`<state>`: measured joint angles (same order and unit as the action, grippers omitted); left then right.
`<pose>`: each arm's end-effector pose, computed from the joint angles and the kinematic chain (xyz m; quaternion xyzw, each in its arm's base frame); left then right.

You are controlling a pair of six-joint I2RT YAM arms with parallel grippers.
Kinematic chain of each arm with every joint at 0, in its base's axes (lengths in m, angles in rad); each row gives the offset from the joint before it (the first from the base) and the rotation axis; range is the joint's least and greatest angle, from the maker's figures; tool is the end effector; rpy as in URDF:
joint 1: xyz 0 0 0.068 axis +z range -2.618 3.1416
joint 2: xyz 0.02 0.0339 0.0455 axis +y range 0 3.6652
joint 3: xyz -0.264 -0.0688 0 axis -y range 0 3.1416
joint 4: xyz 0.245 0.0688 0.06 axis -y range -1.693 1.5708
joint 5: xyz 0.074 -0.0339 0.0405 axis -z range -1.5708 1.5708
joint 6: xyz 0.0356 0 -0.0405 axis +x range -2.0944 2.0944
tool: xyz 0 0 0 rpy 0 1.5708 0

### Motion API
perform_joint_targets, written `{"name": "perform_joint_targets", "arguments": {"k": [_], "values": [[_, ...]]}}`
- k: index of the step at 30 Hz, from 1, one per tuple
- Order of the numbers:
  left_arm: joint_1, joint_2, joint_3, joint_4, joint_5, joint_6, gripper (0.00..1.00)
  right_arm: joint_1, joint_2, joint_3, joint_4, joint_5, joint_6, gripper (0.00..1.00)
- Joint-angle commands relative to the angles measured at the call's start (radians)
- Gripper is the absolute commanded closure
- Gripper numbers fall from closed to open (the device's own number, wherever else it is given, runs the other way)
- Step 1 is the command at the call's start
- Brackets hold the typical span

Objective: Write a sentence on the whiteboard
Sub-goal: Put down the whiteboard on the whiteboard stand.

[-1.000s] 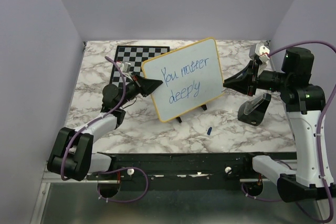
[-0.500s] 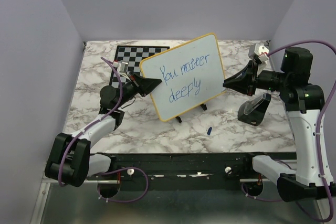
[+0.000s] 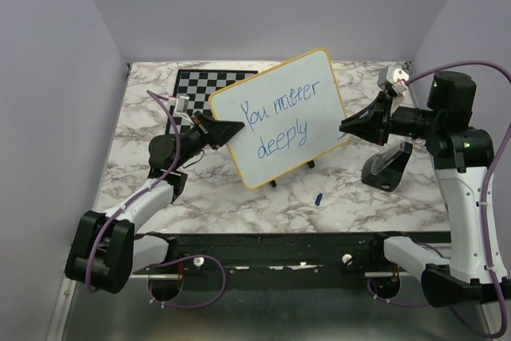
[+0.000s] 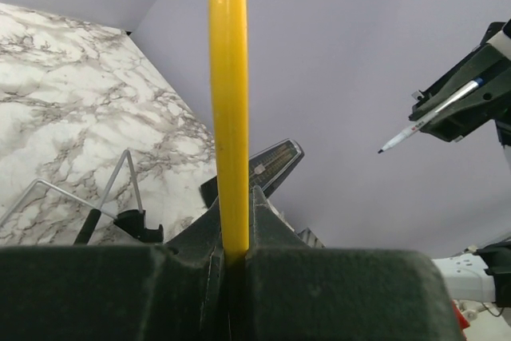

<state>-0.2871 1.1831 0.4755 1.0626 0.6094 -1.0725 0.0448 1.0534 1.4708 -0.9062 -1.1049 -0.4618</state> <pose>0.2265 -0.0881 0.2801 0.0190 0.5976 -0.6255 0.5013 0.1669 0.0393 0.4549 -0.4445 0.6387 0.3493 0.5220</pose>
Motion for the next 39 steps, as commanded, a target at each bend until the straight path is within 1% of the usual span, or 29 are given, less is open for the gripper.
{"name": "perform_joint_targets", "arguments": {"k": [1,3,4,8,9,10,11,12,14,19,23,26,27,28,29,33,35,39], "values": [[0.003,-0.071,0.014,0.154,-0.059,-0.122,1.00,-0.002,0.005,0.060,0.026,0.140,0.009,0.99],[0.002,-0.080,0.015,0.145,-0.060,-0.148,1.00,-0.002,0.025,0.094,0.027,0.184,0.009,0.99],[0.002,-0.089,0.017,0.134,-0.059,-0.182,1.00,-0.002,0.031,0.111,0.030,0.180,0.011,0.99],[-0.001,-0.112,0.018,0.096,-0.062,-0.260,1.00,0.000,0.054,0.083,0.071,0.087,0.031,0.99],[-0.003,-0.115,0.015,0.091,-0.063,-0.274,1.00,0.004,0.054,0.063,0.094,0.038,0.070,0.99],[-0.004,-0.123,0.012,0.083,-0.068,-0.286,1.00,0.015,0.050,0.039,0.116,0.021,0.081,0.99],[-0.004,-0.126,0.011,0.080,-0.071,-0.312,1.00,0.058,0.049,0.019,0.124,0.023,0.080,0.99],[-0.006,-0.129,0.009,0.077,-0.072,-0.322,1.00,0.084,0.045,0.013,0.124,0.068,0.062,0.99],[-0.009,-0.138,0.009,0.063,-0.079,-0.342,1.00,0.144,0.043,0.016,0.118,0.106,0.043,0.99],[-0.024,-0.163,0.020,-0.001,-0.092,-0.353,1.00,0.150,0.060,0.095,0.101,0.154,0.016,0.99],[-0.026,-0.174,0.029,-0.035,-0.094,-0.380,1.00,0.150,0.056,0.114,0.082,0.192,-0.017,0.99],[-0.027,-0.183,0.031,-0.050,-0.092,-0.403,1.00,0.150,0.040,0.140,0.066,0.302,-0.069,0.99],[-0.027,-0.189,0.029,-0.053,-0.095,-0.408,1.00,0.148,0.031,0.149,0.066,0.376,-0.072,0.99],[-0.027,-0.192,0.028,-0.058,-0.100,-0.412,1.00,0.148,0.028,0.158,0.064,0.387,-0.083,0.99],[-0.027,-0.201,0.028,-0.062,-0.100,-0.412,1.00,0.148,0.025,0.178,0.050,0.387,-0.086,0.99],[-0.032,-0.211,0.038,-0.090,-0.097,-0.409,1.00,0.148,0.030,0.154,0.047,0.214,-0.052,1.00],[-0.034,-0.212,0.037,-0.085,-0.103,-0.414,1.00,0.148,0.033,0.132,0.064,0.198,-0.034,0.99],[-0.038,-0.218,0.034,-0.087,-0.106,-0.422,1.00,0.148,0.033,0.108,0.072,0.231,-0.041,0.99]]}}
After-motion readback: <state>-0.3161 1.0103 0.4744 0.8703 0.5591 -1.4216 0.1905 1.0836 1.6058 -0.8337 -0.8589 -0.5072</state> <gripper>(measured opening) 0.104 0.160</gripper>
